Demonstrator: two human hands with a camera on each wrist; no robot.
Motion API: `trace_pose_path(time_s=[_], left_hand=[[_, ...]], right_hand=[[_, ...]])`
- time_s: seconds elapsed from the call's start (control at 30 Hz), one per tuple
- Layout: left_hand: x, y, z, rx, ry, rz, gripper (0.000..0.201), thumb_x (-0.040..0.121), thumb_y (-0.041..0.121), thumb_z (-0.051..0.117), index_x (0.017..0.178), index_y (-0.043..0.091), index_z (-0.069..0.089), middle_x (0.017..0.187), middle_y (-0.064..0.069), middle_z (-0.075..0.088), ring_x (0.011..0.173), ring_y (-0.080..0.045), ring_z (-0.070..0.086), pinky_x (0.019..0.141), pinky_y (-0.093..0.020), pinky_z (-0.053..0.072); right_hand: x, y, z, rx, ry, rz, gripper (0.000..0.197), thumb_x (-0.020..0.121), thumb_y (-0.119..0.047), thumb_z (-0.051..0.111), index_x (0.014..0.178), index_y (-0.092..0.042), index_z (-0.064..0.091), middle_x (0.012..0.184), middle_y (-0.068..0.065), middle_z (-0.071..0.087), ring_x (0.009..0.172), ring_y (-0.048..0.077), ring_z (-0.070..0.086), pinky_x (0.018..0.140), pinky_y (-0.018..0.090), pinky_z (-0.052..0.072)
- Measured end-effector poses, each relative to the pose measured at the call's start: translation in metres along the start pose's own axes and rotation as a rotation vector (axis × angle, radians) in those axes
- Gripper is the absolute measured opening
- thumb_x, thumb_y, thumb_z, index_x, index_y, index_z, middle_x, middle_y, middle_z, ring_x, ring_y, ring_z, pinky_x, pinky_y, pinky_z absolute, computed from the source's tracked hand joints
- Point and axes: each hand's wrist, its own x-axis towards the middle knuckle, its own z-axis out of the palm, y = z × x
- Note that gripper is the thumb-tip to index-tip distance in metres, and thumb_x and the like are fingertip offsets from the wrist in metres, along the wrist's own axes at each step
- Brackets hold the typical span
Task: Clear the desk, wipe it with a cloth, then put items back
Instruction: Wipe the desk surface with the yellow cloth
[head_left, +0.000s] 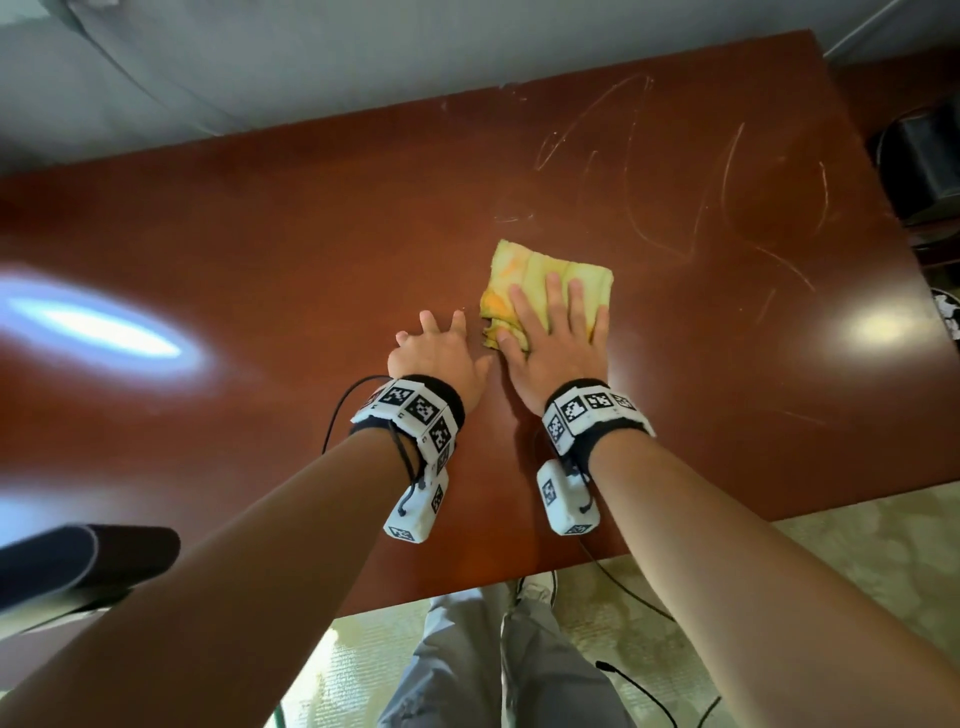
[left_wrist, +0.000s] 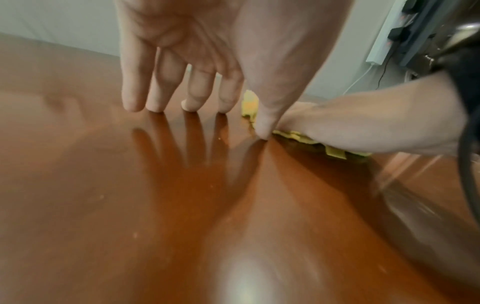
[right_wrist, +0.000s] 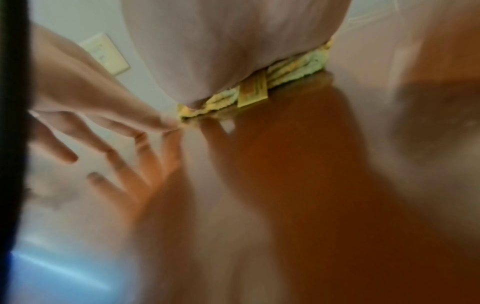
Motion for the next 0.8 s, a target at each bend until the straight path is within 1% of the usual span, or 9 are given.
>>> trace_pose_path(time_s=[0.1, 0.17, 0.23, 0.3, 0.37, 0.43, 0.6, 0.7, 0.8], left_hand=[[0.004, -0.003, -0.010, 0.038, 0.039, 0.023, 0.065, 0.100, 0.056, 0.040, 0.155, 0.024, 0.029, 0.150, -0.010, 0.043, 0.125, -0.035, 0.054, 0.082, -0.041, 0.048], [0.006, -0.004, -0.014, 0.012, 0.076, 0.038, 0.060, 0.100, 0.055, 0.042, 0.149, 0.021, 0.038, 0.137, -0.009, 0.053, 0.118, -0.032, 0.057, 0.075, -0.039, 0.047], [0.011, -0.007, -0.013, -0.080, 0.112, 0.054, 0.059, 0.099, 0.054, 0.044, 0.149, 0.022, 0.038, 0.147, -0.009, 0.044, 0.133, -0.033, 0.046, 0.089, -0.042, 0.049], [0.018, -0.013, -0.010, -0.175, 0.129, 0.056, 0.065, 0.098, 0.056, 0.045, 0.153, 0.025, 0.029, 0.163, -0.008, 0.020, 0.149, -0.034, 0.020, 0.109, -0.050, 0.040], [0.028, -0.021, -0.009, -0.178, 0.117, 0.043, 0.079, 0.095, 0.065, 0.044, 0.158, 0.029, 0.012, 0.167, -0.008, -0.002, 0.153, -0.035, 0.000, 0.115, -0.061, 0.029], [0.040, -0.029, -0.011, -0.132, 0.091, 0.007, 0.096, 0.087, 0.077, 0.043, 0.158, 0.032, -0.002, 0.166, -0.008, -0.014, 0.152, -0.037, -0.010, 0.113, -0.069, 0.020], [0.057, -0.037, -0.018, -0.136, 0.032, -0.038, 0.108, 0.081, 0.080, 0.045, 0.159, 0.028, -0.009, 0.165, -0.009, -0.019, 0.152, -0.036, -0.015, 0.110, -0.075, 0.018], [0.056, -0.035, -0.020, -0.116, 0.006, -0.033, 0.115, 0.077, 0.085, 0.047, 0.158, 0.026, -0.011, 0.165, -0.011, -0.020, 0.152, -0.037, -0.013, 0.110, -0.075, 0.021], [0.055, -0.037, -0.022, -0.113, -0.009, -0.022, 0.122, 0.072, 0.090, 0.046, 0.158, 0.026, -0.013, 0.164, -0.011, -0.021, 0.151, -0.038, -0.013, 0.109, -0.075, 0.022]], right_hand=[[0.013, 0.028, -0.011, 0.018, -0.020, 0.136, 0.061, 0.099, -0.063, 0.007, 0.156, -0.045, -0.008, 0.166, 0.000, -0.020, 0.152, 0.027, -0.020, 0.120, 0.056, -0.011], [0.021, 0.047, -0.021, 0.042, -0.013, 0.240, 0.062, 0.099, -0.064, 0.007, 0.156, -0.044, -0.007, 0.166, 0.001, -0.019, 0.152, 0.027, -0.018, 0.120, 0.057, -0.009], [0.027, 0.056, -0.026, 0.059, -0.013, 0.316, 0.063, 0.099, -0.064, 0.009, 0.157, -0.043, -0.005, 0.166, 0.002, -0.018, 0.152, 0.028, -0.018, 0.120, 0.058, -0.007], [0.031, 0.047, -0.026, 0.071, -0.013, 0.373, 0.063, 0.100, -0.062, 0.011, 0.157, -0.042, -0.006, 0.166, 0.004, -0.018, 0.152, 0.030, -0.019, 0.119, 0.060, -0.007], [0.036, 0.025, -0.025, 0.094, -0.012, 0.376, 0.062, 0.101, -0.060, 0.013, 0.157, -0.042, -0.007, 0.166, 0.006, -0.019, 0.151, 0.033, -0.019, 0.118, 0.062, -0.009], [0.041, -0.004, -0.024, 0.094, -0.026, 0.281, 0.061, 0.102, -0.057, 0.015, 0.157, -0.043, -0.006, 0.165, 0.007, -0.020, 0.151, 0.034, -0.020, 0.117, 0.063, -0.011], [0.043, -0.055, -0.011, 0.030, -0.013, 0.014, 0.057, 0.104, -0.053, 0.016, 0.157, -0.044, -0.004, 0.166, 0.006, -0.017, 0.151, 0.034, -0.019, 0.118, 0.061, -0.013], [0.045, -0.040, -0.013, 0.001, -0.004, -0.021, 0.059, 0.102, -0.059, 0.015, 0.157, -0.046, -0.002, 0.167, 0.001, -0.014, 0.152, 0.028, -0.017, 0.120, 0.057, -0.011], [0.064, -0.007, -0.027, 0.002, -0.031, 0.085, 0.060, 0.100, -0.062, 0.009, 0.156, -0.046, -0.007, 0.166, 0.000, -0.019, 0.152, 0.027, -0.019, 0.120, 0.057, -0.011]])
